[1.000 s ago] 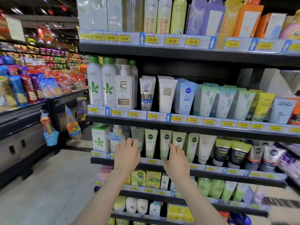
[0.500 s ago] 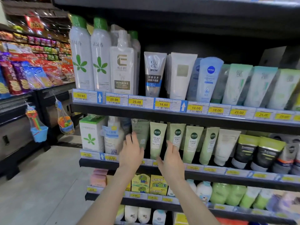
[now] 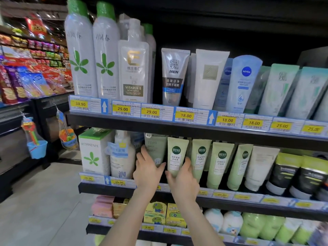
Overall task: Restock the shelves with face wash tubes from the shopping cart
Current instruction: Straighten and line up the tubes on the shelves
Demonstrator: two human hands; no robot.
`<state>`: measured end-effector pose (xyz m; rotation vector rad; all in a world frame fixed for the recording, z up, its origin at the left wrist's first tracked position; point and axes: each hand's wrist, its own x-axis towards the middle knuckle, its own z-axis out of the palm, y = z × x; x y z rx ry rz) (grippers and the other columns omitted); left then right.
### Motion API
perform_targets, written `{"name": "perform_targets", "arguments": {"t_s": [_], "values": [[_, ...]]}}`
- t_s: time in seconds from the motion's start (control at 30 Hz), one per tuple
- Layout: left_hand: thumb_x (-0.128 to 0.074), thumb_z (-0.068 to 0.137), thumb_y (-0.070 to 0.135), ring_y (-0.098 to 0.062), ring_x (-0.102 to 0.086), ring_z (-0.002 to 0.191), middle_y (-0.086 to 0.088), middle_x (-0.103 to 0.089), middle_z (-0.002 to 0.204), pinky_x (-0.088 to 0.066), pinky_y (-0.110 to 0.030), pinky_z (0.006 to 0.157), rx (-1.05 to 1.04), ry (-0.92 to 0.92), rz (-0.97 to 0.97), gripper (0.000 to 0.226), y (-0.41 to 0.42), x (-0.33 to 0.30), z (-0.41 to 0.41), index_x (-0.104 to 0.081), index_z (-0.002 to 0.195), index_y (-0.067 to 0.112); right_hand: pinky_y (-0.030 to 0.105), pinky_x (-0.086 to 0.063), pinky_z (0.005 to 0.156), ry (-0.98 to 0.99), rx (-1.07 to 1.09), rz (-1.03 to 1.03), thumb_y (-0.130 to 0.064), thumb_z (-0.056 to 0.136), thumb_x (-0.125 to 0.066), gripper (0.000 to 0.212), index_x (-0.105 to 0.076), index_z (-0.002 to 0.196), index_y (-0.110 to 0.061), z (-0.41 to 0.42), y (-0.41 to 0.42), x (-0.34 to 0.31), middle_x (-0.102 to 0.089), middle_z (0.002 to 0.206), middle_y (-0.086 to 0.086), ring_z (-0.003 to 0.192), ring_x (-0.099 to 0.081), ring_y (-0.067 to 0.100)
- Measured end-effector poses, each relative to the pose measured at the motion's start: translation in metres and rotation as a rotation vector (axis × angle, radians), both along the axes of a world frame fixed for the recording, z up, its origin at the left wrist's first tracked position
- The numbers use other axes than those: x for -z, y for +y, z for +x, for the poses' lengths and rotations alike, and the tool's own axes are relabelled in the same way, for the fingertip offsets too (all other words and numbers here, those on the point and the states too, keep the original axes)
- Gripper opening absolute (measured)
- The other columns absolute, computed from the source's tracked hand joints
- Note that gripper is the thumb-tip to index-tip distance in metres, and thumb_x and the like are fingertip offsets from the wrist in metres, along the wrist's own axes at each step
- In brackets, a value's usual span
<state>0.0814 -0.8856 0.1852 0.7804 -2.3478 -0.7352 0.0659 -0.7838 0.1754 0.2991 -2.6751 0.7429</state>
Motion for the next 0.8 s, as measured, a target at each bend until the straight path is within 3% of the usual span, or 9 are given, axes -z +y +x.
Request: {"name": "perform_targets", "arguments": {"t_s": [0.3, 0.8], "values": [[-0.065, 0.081, 0.039, -0.029, -0.053, 0.115, -0.012, -0.045, 0.129, -0.048, -0.041, 0.081, -0.016, -0.044, -0.013, 0.079, -0.002, 0.002, 0.001, -0.020, 0.139, 0.008, 0.032, -0.049, 0.073, -0.029, -0.037, -0.022, -0.048, 0.089, -0.053, 0.064, -0.025, 0.136, -0.014, 0.000, 0.005, -0.003, -0.058, 0.119, 0.002, 0.101, -0.063, 0.025], [-0.065, 0.081, 0.038, -0.028, -0.053, 0.116, -0.014, -0.043, 0.133, -0.048, -0.036, 0.085, 0.036, -0.041, -0.057, 0.083, 0.002, 0.001, 0.031, -0.016, 0.141, 0.006, 0.033, -0.050, 0.075, -0.063, -0.103, -0.074, -0.041, 0.087, -0.060, 0.060, -0.030, 0.130, -0.011, 0.009, 0.012, -0.007, -0.059, 0.116, 0.006, 0.101, -0.063, 0.026]]}}
